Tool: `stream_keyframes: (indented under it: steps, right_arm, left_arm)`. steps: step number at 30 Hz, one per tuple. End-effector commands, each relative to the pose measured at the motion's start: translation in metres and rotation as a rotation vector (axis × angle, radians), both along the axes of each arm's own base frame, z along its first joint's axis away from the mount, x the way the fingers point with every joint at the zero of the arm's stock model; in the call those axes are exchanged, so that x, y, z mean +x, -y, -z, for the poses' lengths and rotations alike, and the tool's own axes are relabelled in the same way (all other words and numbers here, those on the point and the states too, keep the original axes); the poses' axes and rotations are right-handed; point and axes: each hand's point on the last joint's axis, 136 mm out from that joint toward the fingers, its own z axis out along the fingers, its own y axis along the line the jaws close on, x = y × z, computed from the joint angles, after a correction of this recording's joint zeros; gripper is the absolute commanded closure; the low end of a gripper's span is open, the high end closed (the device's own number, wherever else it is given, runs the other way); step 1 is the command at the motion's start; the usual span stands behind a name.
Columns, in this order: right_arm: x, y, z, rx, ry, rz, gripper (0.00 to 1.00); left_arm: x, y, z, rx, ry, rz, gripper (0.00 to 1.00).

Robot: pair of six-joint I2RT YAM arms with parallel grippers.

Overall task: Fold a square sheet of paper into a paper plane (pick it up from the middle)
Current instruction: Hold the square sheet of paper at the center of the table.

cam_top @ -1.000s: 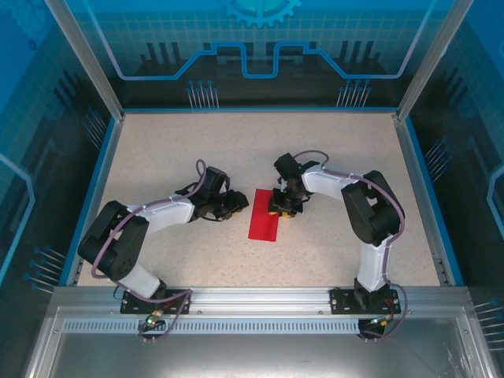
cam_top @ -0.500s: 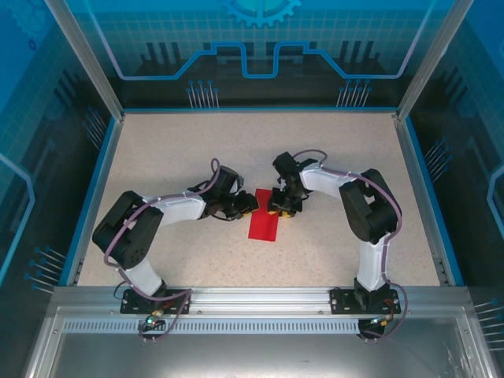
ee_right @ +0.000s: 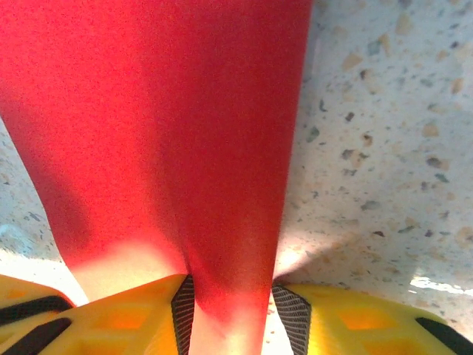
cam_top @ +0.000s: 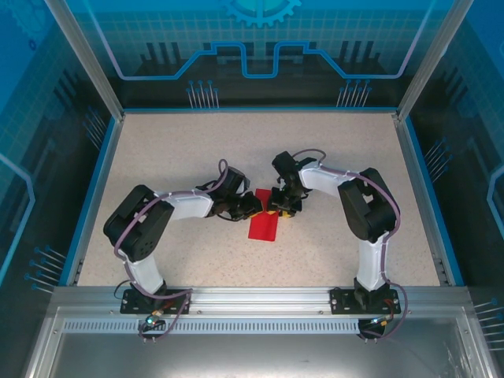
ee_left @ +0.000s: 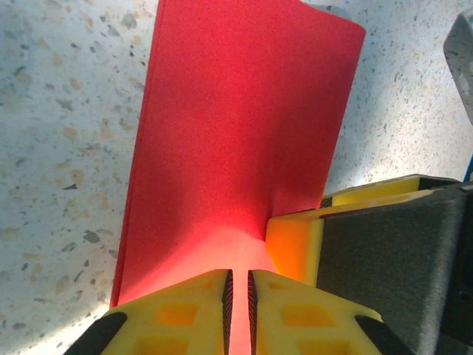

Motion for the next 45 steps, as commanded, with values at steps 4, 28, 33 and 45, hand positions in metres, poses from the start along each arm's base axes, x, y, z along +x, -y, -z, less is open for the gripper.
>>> stream_keyframes:
  steps: [4,28,33,45]
  right_arm:
    - [-0.032,0.031,0.061,-0.191,-0.118,-0.047,0.57]
    - [-0.032,0.029,0.056,-0.179,-0.11,-0.036,0.57]
    - [-0.019,0.019,0.024,-0.11,-0.035,-0.034,0.57]
    - [0.008,-0.007,-0.083,0.164,0.281,-0.07,0.57]
  left_arm:
    - [0.001,0.003,0.004,0.018,-0.002,0.021,0.86]
    - [-0.019,-0.022,0.046,0.159,-0.104,0.009,0.92]
    - [-0.03,-0.031,0.059,0.204,-0.142,0.018,0.93]
    - [-0.042,-0.039,0.075,0.247,-0.195,0.013,0.94]
